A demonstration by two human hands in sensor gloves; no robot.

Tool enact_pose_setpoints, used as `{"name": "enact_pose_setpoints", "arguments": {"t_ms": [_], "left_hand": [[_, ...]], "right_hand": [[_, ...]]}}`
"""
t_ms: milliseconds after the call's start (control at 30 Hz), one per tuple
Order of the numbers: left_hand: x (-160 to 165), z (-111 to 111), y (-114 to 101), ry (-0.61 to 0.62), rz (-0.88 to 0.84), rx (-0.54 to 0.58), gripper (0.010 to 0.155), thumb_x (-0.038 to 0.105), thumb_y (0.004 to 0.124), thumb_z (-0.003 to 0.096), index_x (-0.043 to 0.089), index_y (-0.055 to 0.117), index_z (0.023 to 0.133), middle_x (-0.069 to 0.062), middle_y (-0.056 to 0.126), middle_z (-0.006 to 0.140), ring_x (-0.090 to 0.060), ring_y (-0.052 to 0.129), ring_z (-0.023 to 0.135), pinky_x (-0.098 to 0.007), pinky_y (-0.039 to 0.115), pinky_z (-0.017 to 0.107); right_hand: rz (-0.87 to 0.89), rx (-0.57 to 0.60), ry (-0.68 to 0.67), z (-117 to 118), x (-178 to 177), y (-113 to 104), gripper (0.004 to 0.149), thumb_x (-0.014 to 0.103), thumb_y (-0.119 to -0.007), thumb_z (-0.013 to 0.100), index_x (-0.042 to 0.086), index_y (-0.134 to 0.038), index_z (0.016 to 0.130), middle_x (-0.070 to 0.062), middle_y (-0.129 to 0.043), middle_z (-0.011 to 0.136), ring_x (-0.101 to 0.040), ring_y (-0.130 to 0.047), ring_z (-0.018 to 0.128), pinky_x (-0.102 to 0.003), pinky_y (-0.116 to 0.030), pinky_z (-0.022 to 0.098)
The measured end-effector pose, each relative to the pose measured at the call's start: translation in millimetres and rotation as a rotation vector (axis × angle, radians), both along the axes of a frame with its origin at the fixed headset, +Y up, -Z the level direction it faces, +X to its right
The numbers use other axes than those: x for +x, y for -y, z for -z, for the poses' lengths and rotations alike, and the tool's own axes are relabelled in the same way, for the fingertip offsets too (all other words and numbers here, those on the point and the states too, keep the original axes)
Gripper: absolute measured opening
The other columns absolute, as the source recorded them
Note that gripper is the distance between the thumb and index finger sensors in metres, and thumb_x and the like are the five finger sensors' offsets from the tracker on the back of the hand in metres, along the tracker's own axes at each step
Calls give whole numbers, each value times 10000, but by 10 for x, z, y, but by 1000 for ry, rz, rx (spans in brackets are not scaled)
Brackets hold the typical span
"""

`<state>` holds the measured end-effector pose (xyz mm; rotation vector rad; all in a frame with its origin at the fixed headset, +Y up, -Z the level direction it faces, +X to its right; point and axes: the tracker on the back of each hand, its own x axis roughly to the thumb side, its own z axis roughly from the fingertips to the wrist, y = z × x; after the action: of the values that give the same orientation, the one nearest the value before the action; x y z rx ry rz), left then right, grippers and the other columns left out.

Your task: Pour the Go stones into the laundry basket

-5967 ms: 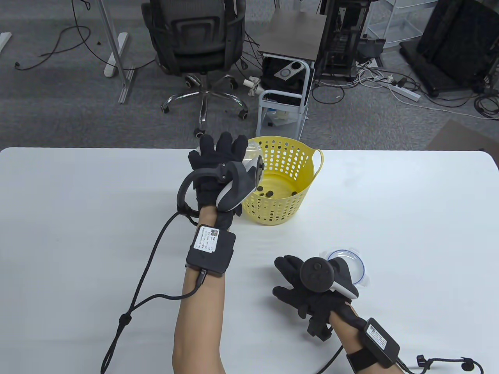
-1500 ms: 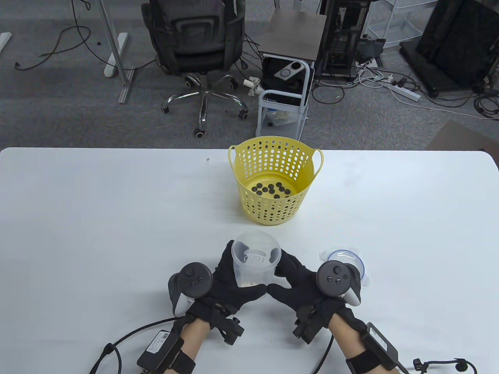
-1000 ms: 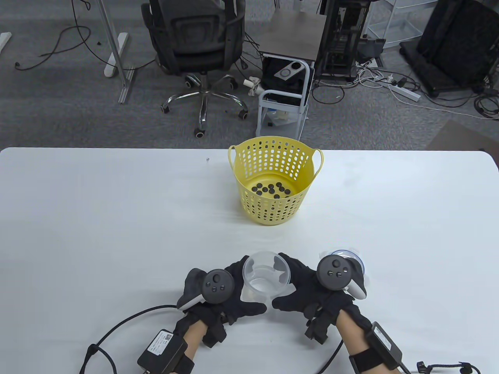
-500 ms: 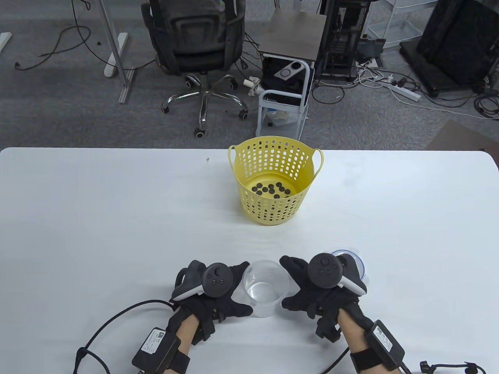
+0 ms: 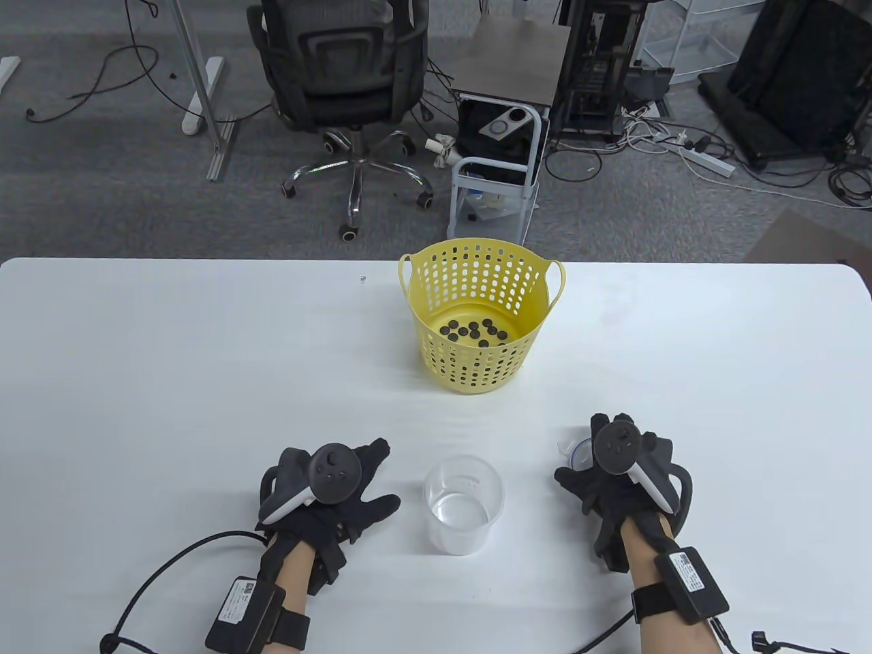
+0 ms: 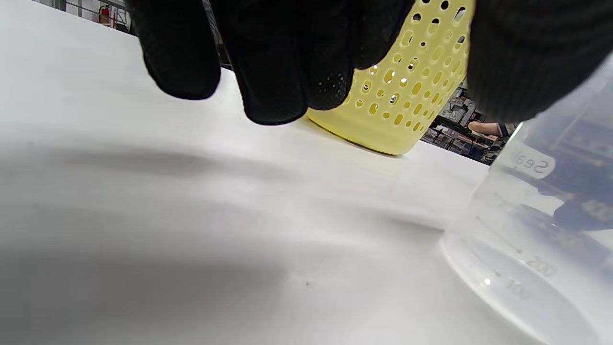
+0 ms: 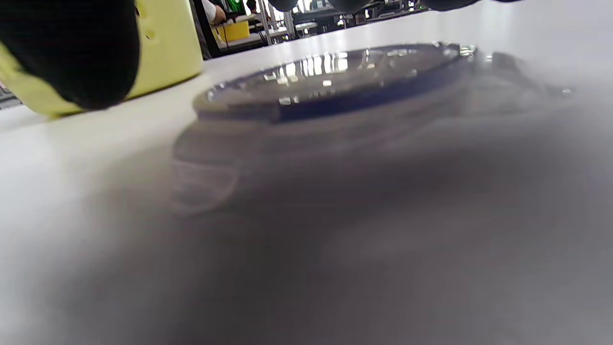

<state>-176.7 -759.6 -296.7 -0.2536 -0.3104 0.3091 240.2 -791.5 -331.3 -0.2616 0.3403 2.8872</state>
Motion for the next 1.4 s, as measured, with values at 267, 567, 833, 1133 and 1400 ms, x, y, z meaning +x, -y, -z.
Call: {"name": "enact_pose_setpoints", "arguments": {"t_ms": [267, 567, 833, 1133, 1400], "left_hand": [[6, 5, 0, 3, 0, -14, 861, 694, 836, 400, 341, 467, 1093, 45, 671, 1150, -243, 852, 989, -534, 729, 697], [-21, 22, -20, -10, -6, -21, 853, 698, 823, 406, 341, 470, 1095, 42, 675, 1151, -248, 853, 987, -537, 727, 697], [-19, 37, -4, -12, -2, -42, 848, 702, 815, 408, 344, 473, 1096, 43, 678, 1151, -247, 859, 982, -537, 726, 698], [-25, 43, -7, -14, -9, -44, 845, 704, 809, 410, 345, 473, 1097, 41, 682, 1151, -250, 859, 983, -539, 723, 699], [-35, 46, -13, -21, -22, -23, 834, 705, 803, 413, 347, 482, 1095, 43, 688, 1147, -247, 862, 978, -541, 720, 700]], "right_hand": [[-60, -22, -6, 12, -49, 42, 991, 605, -913, 389, 213, -321, 1081, -188, -326, 1168, -680, -544, 935, -747, -506, 673], [176, 283, -205, -199, -282, -573, 997, 699, -910, 347, 183, -462, 1073, -199, -517, 1129, -648, -705, 861, -729, -626, 606], [314, 576, -395, -582, -795, -1092, 953, 770, -872, 347, 187, -595, 1048, -208, -655, 1083, -622, -810, 785, -708, -697, 552], [192, 608, -590, -833, -1410, -1115, 949, 781, -891, 327, 194, -639, 1029, -207, -697, 1062, -612, -831, 773, -704, -709, 545], [119, 571, -633, -867, -1548, -1016, 941, 784, -886, 328, 196, -653, 1024, -198, -694, 1066, -608, -820, 785, -702, -705, 553]]}}
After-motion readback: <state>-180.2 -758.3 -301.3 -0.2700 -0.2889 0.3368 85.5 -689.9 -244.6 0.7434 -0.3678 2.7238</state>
